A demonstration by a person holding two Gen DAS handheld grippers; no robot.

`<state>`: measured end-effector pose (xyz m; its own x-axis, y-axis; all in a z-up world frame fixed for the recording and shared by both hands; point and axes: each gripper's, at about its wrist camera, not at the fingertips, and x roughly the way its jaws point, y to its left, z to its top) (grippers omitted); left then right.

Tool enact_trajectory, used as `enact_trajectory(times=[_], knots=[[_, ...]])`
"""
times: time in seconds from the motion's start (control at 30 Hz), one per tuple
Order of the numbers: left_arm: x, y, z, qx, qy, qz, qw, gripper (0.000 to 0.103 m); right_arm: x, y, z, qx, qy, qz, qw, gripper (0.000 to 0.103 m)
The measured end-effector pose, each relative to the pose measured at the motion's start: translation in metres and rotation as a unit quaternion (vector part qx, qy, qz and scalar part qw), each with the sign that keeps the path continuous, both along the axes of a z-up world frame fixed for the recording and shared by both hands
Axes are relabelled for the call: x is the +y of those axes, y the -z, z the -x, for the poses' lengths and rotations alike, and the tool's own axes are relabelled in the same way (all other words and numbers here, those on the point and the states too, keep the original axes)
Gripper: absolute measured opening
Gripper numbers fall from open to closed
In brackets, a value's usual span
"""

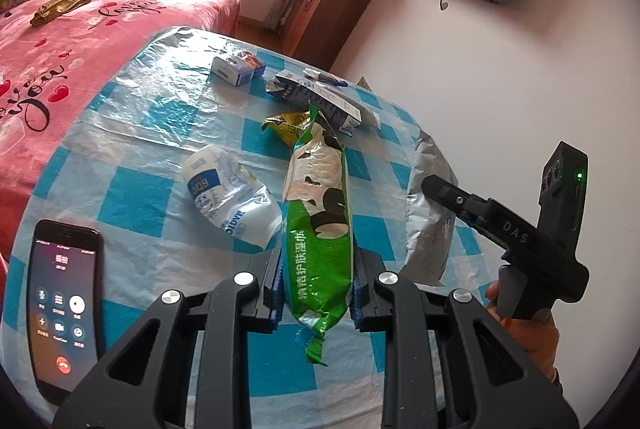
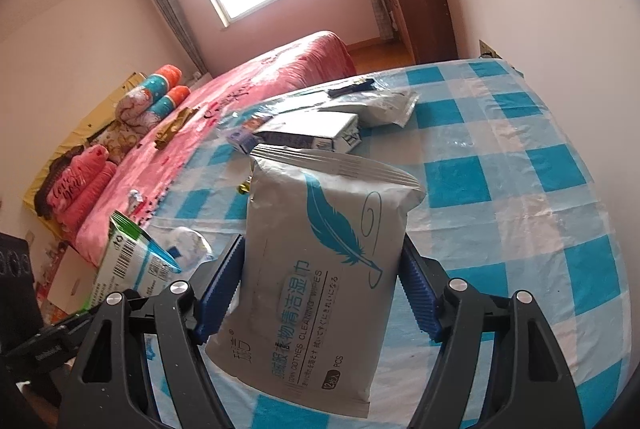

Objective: Collect trash
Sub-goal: 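Carry the green bag and wet-wipe pack over the orange bucket and open both tools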

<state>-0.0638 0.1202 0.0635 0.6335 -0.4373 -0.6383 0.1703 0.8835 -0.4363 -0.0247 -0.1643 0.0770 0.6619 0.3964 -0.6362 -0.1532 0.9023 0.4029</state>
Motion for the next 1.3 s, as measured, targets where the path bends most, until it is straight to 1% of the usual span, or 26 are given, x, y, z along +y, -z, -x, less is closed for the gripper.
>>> enact_trajectory(times=[0.17,0.4,0.63,0.7,0.8,0.83,0.93,1.0,1.03,1.2,1.3], knots=[[0.011,-0.006,0.008,-0.01,-0.008,0.007,0.9999,0.026,0.012,-0.013,0.004,0.001,-0.021,-0.03,0.999,0.074],[0.036,-0.019,0.024,-0.028,-0.028,0.012,0.9991,0.026,0.049,-0.036,0.009,-0.003,-0.065,-0.045,0.997,0.074],[0.083,-0.028,0.053,-0.045,-0.078,0.01,0.9959,0.026,0.115,-0.065,0.014,-0.018,-0.141,-0.044,0.989,0.074],[0.1,-0.028,0.061,-0.047,-0.097,0.009,0.9941,0.026,0.136,-0.072,0.016,-0.021,-0.164,-0.042,0.985,0.074],[0.129,-0.026,0.074,-0.047,-0.134,0.005,0.9899,0.026,0.179,-0.081,0.019,-0.022,-0.21,-0.04,0.977,0.074],[0.141,-0.025,0.08,-0.046,-0.149,0.0,0.9877,0.026,0.19,-0.083,0.02,-0.023,-0.22,-0.038,0.974,0.074],[0.176,-0.018,0.098,-0.039,-0.194,-0.011,0.9801,0.027,0.238,-0.087,0.027,-0.025,-0.268,-0.029,0.963,0.074],[0.197,-0.012,0.108,-0.031,-0.222,-0.014,0.9745,0.027,0.264,-0.087,0.031,-0.024,-0.292,-0.024,0.956,0.074],[0.209,-0.007,0.115,-0.025,-0.239,-0.018,0.9706,0.027,0.283,-0.086,0.034,-0.022,-0.31,-0.02,0.95,0.074],[0.259,0.015,0.139,0.003,-0.298,-0.02,0.9543,0.027,0.358,-0.075,0.052,-0.014,-0.369,0.0,0.929,0.074],[0.285,0.033,0.152,0.019,-0.332,-0.018,0.9427,0.027,0.389,-0.063,0.06,-0.005,-0.392,0.013,0.92,0.074]])
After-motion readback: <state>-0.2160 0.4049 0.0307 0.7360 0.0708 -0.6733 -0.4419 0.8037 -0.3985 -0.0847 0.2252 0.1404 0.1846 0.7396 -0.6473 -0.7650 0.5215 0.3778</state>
